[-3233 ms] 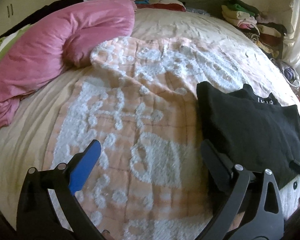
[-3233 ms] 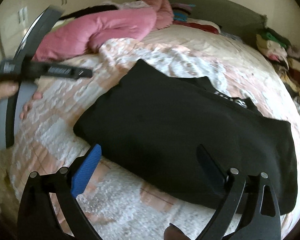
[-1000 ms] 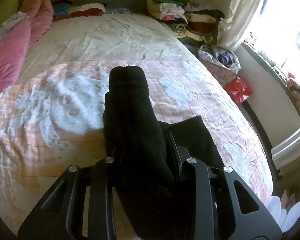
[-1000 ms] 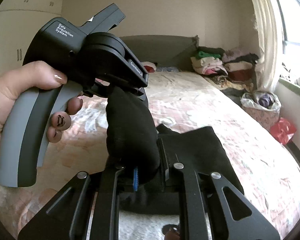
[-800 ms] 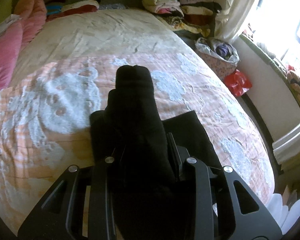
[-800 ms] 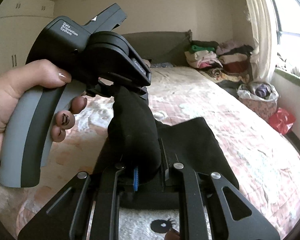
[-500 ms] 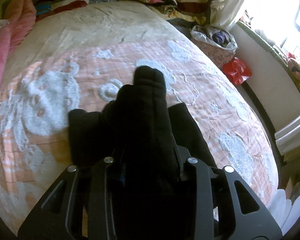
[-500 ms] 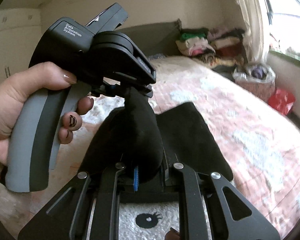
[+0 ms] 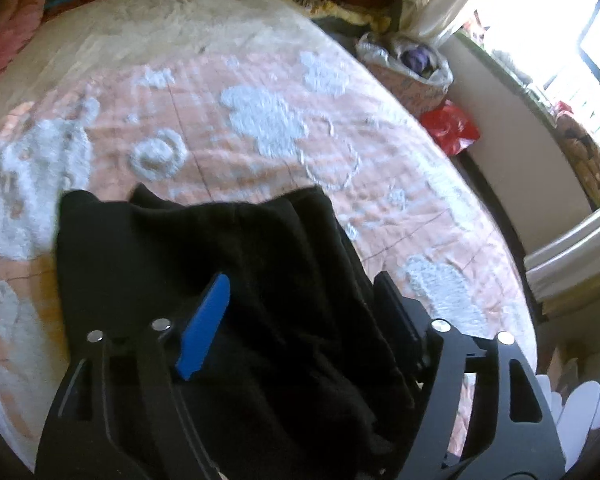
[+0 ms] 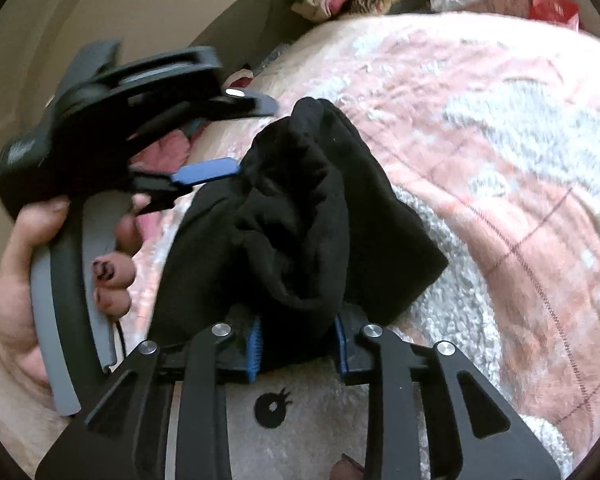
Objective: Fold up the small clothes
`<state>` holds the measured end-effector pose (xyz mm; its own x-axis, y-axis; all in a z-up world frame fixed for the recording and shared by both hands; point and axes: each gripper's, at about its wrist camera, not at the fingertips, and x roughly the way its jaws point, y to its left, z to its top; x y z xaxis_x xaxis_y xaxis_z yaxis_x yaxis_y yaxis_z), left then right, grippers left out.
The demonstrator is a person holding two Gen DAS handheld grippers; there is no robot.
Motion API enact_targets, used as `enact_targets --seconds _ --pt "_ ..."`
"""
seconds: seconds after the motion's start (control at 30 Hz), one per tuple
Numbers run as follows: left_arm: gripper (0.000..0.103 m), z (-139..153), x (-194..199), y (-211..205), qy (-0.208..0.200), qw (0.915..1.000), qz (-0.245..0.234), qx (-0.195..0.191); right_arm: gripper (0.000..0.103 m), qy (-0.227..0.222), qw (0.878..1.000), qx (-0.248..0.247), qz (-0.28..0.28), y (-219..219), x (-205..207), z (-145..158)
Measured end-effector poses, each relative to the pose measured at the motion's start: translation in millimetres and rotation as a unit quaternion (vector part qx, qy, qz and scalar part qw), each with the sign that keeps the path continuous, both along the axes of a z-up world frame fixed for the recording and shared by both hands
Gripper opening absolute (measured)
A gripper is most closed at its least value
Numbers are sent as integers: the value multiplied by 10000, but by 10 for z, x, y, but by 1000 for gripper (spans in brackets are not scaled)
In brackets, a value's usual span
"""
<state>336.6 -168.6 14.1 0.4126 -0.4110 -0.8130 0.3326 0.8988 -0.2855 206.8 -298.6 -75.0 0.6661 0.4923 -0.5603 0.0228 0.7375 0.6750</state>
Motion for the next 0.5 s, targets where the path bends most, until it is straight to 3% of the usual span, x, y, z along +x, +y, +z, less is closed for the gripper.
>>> enact_targets --seconds 0.07,0.13,0.2,0.37,0.5 --pt "70 122 -86 168 -263 9996 72 36 40 -8 9999 24 144 -11 2 89" --pt "71 183 -157 396 -453 9984 284 188 59 -92 9996 -49 250 -43 35 206" --pt "71 178 -202 571 -525 9972 440 285 70 -49 9993 -119 363 -98 174 300" --pt "71 -18 -337 913 -471 9945 678 639 70 418 9934 -621 873 -26 621 322" --pt "72 -165 -408 1026 -371 9939 751 716 58 598 9819 -1299 1242 156 909 342"
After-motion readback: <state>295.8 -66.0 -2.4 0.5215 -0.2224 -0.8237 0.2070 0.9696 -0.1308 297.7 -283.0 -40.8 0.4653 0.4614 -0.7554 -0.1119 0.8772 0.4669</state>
